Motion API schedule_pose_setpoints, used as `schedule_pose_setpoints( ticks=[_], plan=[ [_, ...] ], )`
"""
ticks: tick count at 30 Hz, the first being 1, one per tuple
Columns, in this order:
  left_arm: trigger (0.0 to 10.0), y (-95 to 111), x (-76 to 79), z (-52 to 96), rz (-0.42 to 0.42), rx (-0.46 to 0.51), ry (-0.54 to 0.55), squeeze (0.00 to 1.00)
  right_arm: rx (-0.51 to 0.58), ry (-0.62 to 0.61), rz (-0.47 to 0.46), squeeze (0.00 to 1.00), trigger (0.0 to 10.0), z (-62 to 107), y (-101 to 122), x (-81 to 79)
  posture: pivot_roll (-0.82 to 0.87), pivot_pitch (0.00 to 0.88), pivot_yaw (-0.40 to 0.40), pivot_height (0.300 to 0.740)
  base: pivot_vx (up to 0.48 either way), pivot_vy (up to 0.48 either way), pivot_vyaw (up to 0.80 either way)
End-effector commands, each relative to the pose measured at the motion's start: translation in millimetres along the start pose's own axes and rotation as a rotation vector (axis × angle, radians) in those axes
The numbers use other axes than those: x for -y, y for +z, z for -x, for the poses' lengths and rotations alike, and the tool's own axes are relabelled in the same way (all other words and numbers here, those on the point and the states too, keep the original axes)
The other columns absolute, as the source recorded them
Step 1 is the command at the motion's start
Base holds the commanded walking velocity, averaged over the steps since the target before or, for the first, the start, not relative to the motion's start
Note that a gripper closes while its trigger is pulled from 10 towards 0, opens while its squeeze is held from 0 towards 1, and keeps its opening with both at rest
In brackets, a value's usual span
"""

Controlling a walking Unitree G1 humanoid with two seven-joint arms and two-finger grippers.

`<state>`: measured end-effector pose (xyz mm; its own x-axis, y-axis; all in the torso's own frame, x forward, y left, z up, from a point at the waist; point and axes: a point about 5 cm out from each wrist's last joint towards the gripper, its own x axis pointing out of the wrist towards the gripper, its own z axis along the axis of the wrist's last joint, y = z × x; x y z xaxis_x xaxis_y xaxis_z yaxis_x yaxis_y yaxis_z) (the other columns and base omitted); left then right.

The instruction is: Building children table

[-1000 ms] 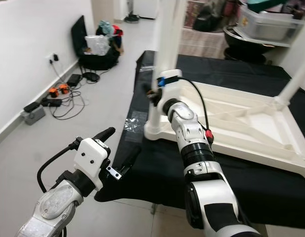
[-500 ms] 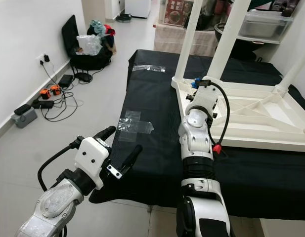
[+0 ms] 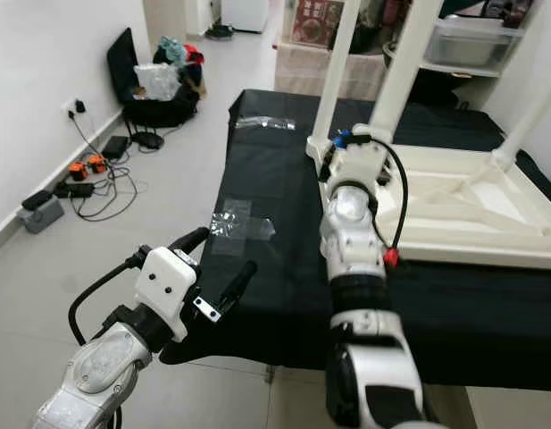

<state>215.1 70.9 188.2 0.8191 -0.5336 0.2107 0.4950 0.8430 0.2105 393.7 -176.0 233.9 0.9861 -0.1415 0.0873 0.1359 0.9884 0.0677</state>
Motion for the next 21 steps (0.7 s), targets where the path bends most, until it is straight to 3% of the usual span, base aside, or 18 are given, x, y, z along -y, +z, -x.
schedule_pose_setpoints(
  ticks=[1,3,4,6,7,8,16,21],
  plan=[
    [10.0,-1,0.3,0.3,0.005,-0.012,0.009,0.0,-0.06,0.192,-0.046,0.0,10.0,-2.4,-3,-13.5,0.08,0.032,-0.089,0.74,0.0,0.0,0.0],
    [10.0,-1,-0.6,0.0,0.003,-0.011,0.011,0.0,-0.098,0.526,-0.062,0.0,10.0,1.7,-5,-19.6,0.09,0.031,-0.091,0.74,0.0,0.0,0.0],
    [10.0,-1,-0.6,0.0,0.003,-0.011,0.011,0.0,-0.098,0.526,-0.062,0.0,10.0,1.7,-5,-19.6,0.09,0.031,-0.091,0.74,0.0,0.0,0.0],
    [10.0,-1,-1.1,0.0,0.001,-0.011,0.013,0.0,-0.08,0.81,-0.069,0.0,10.0,14.6,-6,-17.6,0.09,0.032,-0.093,0.74,0.0,0.0,0.0],
    [10.0,-1,-1.1,0.0,0.001,-0.011,0.013,0.0,-0.08,0.81,-0.069,0.0,10.0,14.6,-6,-17.6,0.09,0.032,-0.093,0.74,0.0,0.0,0.0],
    [10.0,-1,-1.4,-0.1,0.0,-0.01,0.015,0.0,-0.082,0.968,-0.065,0.0,10.0,24.5,-9,-15.2,0.09,0.033,-0.095,0.74,0.0,0.0,0.0],
    [10.0,-1,-1.8,-0.1,-0.002,-0.01,0.017,0.0,-0.097,1.111,-0.092,0.0,10.0,27.2,-12,-12.1,0.09,0.033,-0.095,0.74,0.0,0.0,0.0],
    [10.0,-3,-1.4,2.1,0.0,-0.015,0.02,0.0,-0.111,1.276,-0.069,0.0,10.0,37.7,-19,-42.7,0.09,0.024,-0.094,0.74,0.0,0.0,0.0]
  ],
)
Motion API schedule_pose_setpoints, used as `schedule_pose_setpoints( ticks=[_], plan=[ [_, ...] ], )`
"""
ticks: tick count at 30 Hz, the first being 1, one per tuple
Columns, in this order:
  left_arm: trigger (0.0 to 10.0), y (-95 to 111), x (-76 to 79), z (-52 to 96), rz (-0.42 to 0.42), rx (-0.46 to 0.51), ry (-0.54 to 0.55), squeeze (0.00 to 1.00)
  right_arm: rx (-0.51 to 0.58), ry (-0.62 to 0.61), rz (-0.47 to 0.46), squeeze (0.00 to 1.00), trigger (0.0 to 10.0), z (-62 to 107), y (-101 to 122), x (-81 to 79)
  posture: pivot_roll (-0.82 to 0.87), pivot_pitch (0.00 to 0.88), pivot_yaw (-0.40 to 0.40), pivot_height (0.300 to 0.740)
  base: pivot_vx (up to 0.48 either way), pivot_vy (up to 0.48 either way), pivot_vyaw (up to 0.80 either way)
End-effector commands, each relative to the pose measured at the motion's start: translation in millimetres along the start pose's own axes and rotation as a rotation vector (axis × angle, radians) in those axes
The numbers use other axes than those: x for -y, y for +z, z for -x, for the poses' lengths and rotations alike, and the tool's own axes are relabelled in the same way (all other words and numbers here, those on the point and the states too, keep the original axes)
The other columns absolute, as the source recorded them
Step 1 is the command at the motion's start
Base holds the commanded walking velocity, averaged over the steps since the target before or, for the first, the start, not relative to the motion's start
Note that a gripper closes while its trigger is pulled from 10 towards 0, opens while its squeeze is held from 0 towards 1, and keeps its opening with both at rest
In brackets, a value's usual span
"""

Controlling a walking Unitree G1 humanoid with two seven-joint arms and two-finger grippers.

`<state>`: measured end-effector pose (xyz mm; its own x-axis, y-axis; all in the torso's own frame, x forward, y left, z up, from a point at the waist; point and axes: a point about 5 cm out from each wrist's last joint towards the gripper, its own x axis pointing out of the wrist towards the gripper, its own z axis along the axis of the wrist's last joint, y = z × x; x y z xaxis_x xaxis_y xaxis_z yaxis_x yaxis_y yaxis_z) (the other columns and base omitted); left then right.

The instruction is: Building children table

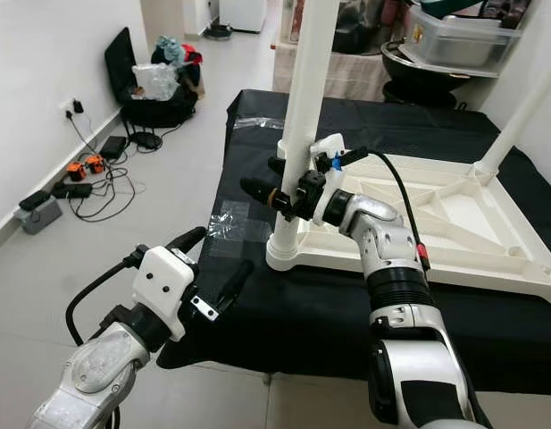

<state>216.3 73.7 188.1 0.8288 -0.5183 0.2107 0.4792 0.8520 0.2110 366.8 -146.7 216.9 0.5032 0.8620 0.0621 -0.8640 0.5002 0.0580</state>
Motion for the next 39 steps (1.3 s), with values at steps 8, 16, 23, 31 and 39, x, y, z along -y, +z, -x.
schedule_pose_setpoints(
  ticks=[8,16,23,31,39],
  plan=[
    [10.0,-3,3.1,0.9,0.005,-0.01,0.0,0.0,-0.025,-0.085,0.019,0.0,0.0,-35.0,-16,-7.9,0.09,0.01,-0.103,0.74,0.0,0.0,0.0],
    [10.0,-5,2.9,2.1,0.002,-0.016,-0.005,0.0,0.027,-0.445,0.01,0.0,0.0,-16.7,-10,19.7,0.08,0.001,-0.094,0.74,0.0,0.0,0.0],
    [10.0,-5,3.3,-0.5,-0.001,-0.01,-0.012,0.0,-0.021,-1.068,0.059,0.0,0.0,26.1,-9,50.3,0.07,0.0,-0.084,0.74,0.0,0.0,0.0],
    [10.0,-2,4.1,-2.6,-0.001,-0.001,-0.013,0.0,0.135,-1.554,0.028,0.0,0.0,50.8,-7,35.7,0.08,0.009,-0.085,0.74,0.0,0.0,0.0],
    [10.0,-3,3.4,-1.0,0.0,-0.008,-0.003,0.0,0.139,-1.504,0.003,1.0,10.0,26.2,-9,22.8,0.08,0.017,-0.092,0.74,0.0,0.0,0.0]
  ],
)
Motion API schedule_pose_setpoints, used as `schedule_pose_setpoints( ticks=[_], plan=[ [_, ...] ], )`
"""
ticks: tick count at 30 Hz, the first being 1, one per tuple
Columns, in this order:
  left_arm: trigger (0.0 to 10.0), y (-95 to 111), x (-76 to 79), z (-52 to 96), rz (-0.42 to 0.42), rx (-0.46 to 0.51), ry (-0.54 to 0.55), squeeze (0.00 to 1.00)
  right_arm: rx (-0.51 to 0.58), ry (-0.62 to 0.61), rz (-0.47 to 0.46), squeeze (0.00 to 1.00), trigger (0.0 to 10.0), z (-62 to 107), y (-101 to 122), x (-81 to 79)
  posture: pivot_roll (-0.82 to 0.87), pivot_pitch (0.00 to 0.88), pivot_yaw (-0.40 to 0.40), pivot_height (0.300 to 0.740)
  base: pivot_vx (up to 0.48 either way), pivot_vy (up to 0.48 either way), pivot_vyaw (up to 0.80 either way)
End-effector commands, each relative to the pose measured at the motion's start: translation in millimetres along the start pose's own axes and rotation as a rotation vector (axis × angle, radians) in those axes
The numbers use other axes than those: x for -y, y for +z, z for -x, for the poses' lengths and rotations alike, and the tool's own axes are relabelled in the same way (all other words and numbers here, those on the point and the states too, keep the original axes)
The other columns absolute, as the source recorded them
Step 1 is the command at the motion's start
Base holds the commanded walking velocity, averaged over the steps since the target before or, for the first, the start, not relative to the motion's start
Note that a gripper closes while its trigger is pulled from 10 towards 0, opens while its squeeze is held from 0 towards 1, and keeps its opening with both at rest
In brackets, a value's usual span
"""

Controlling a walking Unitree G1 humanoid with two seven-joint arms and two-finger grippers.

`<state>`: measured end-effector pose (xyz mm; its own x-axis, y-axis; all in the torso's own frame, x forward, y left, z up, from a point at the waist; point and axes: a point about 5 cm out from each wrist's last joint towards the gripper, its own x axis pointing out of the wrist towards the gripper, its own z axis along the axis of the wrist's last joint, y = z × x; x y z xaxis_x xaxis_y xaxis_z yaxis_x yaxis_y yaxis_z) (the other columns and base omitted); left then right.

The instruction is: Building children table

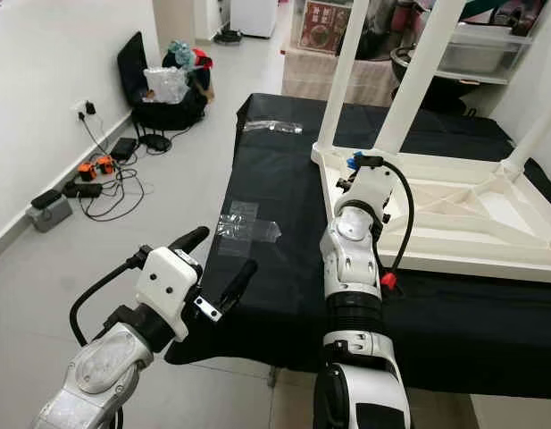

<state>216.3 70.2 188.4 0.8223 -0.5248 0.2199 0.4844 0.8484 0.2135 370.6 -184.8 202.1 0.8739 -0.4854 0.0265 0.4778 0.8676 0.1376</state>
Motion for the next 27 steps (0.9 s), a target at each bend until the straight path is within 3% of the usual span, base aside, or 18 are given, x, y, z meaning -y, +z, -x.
schedule_pose_setpoints(
  ticks=[1,4,5,6,7,9,10,11,12,13,15,16,18,20,27],
  plan=[
    [10.0,-3,0.5,0.9,0.001,-0.019,0.003,0.0,0.008,0.038,-0.014,1.0,10.0,0.0,3,-5.9,0.08,0.017,-0.092,0.74,0.0,0.0,0.0],
    [10.0,-3,1.3,1.0,0.003,-0.019,0.003,0.0,0.118,0.185,-0.051,1.0,10.0,-6.6,25,-15.0,0.08,0.021,-0.091,0.74,0.0,0.0,0.0],
    [10.0,-2,1.3,0.7,0.003,-0.018,0.004,0.0,0.175,0.293,-0.041,1.0,10.0,-8.7,37,-20.6,0.09,0.024,-0.093,0.74,0.0,0.0,0.0],
    [10.0,-2,0.9,0.5,0.003,-0.018,0.006,0.0,0.175,0.418,-0.047,0.0,10.0,-10.1,44,-27.6,0.08,0.023,-0.094,0.74,0.0,0.0,0.0],
    [10.0,-2,0.9,0.5,0.003,-0.018,0.006,0.0,0.175,0.418,-0.047,0.0,10.0,-10.1,44,-27.6,0.08,0.023,-0.094,0.74,0.0,0.0,0.0],
    [10.0,-2,-0.3,0.6,0.001,-0.019,0.009,0.0,0.098,0.728,-0.082,0.0,10.0,-12.0,51,-34.6,0.08,0.023,-0.095,0.74,0.0,0.0,0.0],
    [10.0,-2,-0.3,0.6,0.001,-0.019,0.009,0.0,0.098,0.728,-0.082,0.0,10.0,-12.0,51,-34.6,0.08,0.023,-0.095,0.74,0.0,0.0,0.0],
    [10.0,-2,-0.5,0.7,0.001,-0.019,0.01,0.0,0.05,0.862,-0.079,0.0,10.0,-11.3,50,-34.5,0.08,0.023,-0.098,0.74,0.0,0.0,0.0],
    [10.0,-2,-0.5,0.7,0.001,-0.019,0.01,0.0,0.05,0.862,-0.079,0.0,10.0,-11.3,50,-34.5,0.08,0.023,-0.098,0.74,0.0,0.0,0.0],
    [10.0,-2,-0.6,0.4,0.0,-0.019,0.011,0.0,0.017,0.996,-0.029,0.0,10.0,-8.4,44,-31.3,0.08,0.024,-0.098,0.74,0.0,0.0,0.0],
    [10.0,-2,-0.4,0.1,-0.001,-0.018,0.013,0.0,-0.019,1.149,0.075,0.0,10.0,-1.3,33,-26.4,0.08,0.024,-0.098,0.74,0.0,0.0,0.0],
    [10.0,-2,-0.4,0.1,-0.001,-0.018,0.013,0.0,-0.019,1.149,0.075,0.0,10.0,-1.3,33,-26.4,0.08,0.024,-0.098,0.74,0.0,0.0,0.0],
    [10.0,-2,-0.4,-0.1,-0.002,-0.018,0.015,0.0,-0.062,1.316,0.116,0.0,10.0,12.4,21,-24.4,0.09,0.028,-0.1,0.74,0.0,0.0,0.0],
    [10.0,-1,-1.2,0.0,-0.005,-0.017,0.017,0.0,-0.12,1.5,0.068,0.0,10.0,29.6,11,-23.5,0.09,0.028,-0.1,0.74,0.0,0.0,0.0],
    [10.0,-2,-2.6,0.5,-0.006,-0.019,0.019,0.0,-0.185,1.692,-0.058,0.0,10.0,48.9,-2,-35.9,0.09,0.032,-0.096,0.74,0.0,0.0,0.0]
  ],
)
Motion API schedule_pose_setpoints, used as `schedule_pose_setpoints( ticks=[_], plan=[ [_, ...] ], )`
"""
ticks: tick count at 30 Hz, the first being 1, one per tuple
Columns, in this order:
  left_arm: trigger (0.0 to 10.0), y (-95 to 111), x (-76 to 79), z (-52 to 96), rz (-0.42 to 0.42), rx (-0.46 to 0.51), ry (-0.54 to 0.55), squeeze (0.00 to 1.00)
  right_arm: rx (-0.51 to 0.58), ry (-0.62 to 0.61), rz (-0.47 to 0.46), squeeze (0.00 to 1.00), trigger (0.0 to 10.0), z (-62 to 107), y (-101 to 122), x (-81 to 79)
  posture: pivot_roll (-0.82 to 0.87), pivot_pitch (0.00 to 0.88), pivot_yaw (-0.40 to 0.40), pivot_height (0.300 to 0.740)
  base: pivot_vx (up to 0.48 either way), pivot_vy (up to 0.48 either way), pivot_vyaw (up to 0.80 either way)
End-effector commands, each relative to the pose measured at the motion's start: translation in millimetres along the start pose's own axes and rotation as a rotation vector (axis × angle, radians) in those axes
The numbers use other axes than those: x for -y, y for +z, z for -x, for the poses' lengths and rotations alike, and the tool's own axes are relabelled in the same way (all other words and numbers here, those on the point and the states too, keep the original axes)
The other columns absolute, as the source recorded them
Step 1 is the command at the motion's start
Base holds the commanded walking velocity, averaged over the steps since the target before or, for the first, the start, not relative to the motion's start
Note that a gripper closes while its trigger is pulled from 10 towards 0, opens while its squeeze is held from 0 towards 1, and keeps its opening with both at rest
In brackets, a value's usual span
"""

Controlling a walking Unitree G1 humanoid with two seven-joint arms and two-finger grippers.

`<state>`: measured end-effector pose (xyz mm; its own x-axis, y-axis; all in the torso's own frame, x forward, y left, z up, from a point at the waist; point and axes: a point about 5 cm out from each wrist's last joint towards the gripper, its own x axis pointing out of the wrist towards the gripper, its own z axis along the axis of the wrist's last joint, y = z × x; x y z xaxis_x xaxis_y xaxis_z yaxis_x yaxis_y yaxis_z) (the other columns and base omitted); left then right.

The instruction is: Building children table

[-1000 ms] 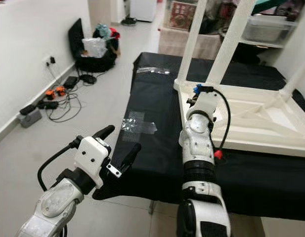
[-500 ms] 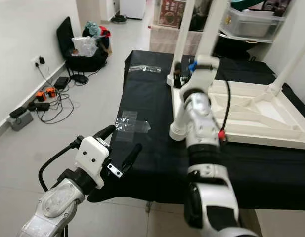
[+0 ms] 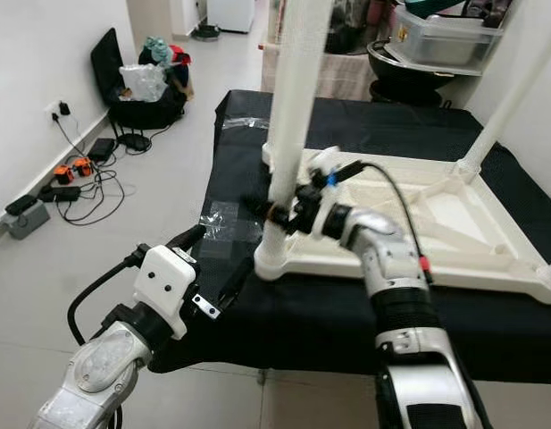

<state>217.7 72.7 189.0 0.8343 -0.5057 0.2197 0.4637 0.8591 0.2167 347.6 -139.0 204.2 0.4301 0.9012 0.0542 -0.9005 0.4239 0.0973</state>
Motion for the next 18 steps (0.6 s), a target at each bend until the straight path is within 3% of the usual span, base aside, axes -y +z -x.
schedule_pose_setpoints(
  ticks=[1,3,4,10,11,13,14,17,18],
  plan=[
    [10.0,-2,0.5,0.5,0.002,-0.015,-0.004,0.0,0.003,0.074,-0.013,0.0,10.0,-13.4,-4,-7.4,0.09,0.033,-0.094,0.74,0.0,0.0,0.0],
    [10.0,-3,0.5,0.5,0.003,-0.015,-0.004,0.0,-0.005,0.071,-0.016,0.0,10.0,-18.7,-6,-7.0,0.09,0.033,-0.094,0.74,0.0,0.0,0.0],
    [10.0,-3,0.6,0.4,0.004,-0.015,-0.003,0.0,-0.003,0.054,-0.004,0.0,0.0,-24.3,-7,-6.2,0.09,0.033,-0.096,0.74,0.0,0.0,0.0],
    [10.0,-3,0.5,0.6,0.004,-0.015,-0.001,0.0,-0.02,-0.073,0.02,0.0,0.0,-32.4,-10,3.0,0.1,0.034,-0.099,0.74,0.0,0.0,0.0],
    [10.0,-3,0.4,1.1,0.004,-0.017,0.001,0.0,-0.022,-0.172,0.036,0.0,0.0,-30.9,-9,10.4,0.09,0.035,-0.1,0.74,0.0,0.0,0.0],
    [10.0,-4,0.2,1.4,0.004,-0.018,0.002,0.0,-0.02,-0.238,0.048,0.0,0.0,-29.3,-9,15.2,0.09,0.035,-0.1,0.74,0.0,0.0,0.0],
    [10.0,-4,0.3,1.9,0.004,-0.019,0.002,0.0,-0.019,-0.35,0.037,0.0,0.0,-23.9,-8,23.6,0.09,0.029,-0.096,0.74,0.0,0.0,0.0],
    [10.0,-5,0.6,2.3,0.006,-0.021,0.001,0.0,-0.025,-0.441,0.047,0.0,0.0,-19.5,-8,29.3,0.08,0.024,-0.09,0.74,0.0,0.0,0.0],
    [10.0,-6,1.4,2.4,0.008,-0.02,-0.003,0.0,-0.045,-0.601,0.046,0.0,0.0,-13.6,-9,38.2,0.08,0.023,-0.083,0.74,0.0,0.0,0.0]
  ],
)
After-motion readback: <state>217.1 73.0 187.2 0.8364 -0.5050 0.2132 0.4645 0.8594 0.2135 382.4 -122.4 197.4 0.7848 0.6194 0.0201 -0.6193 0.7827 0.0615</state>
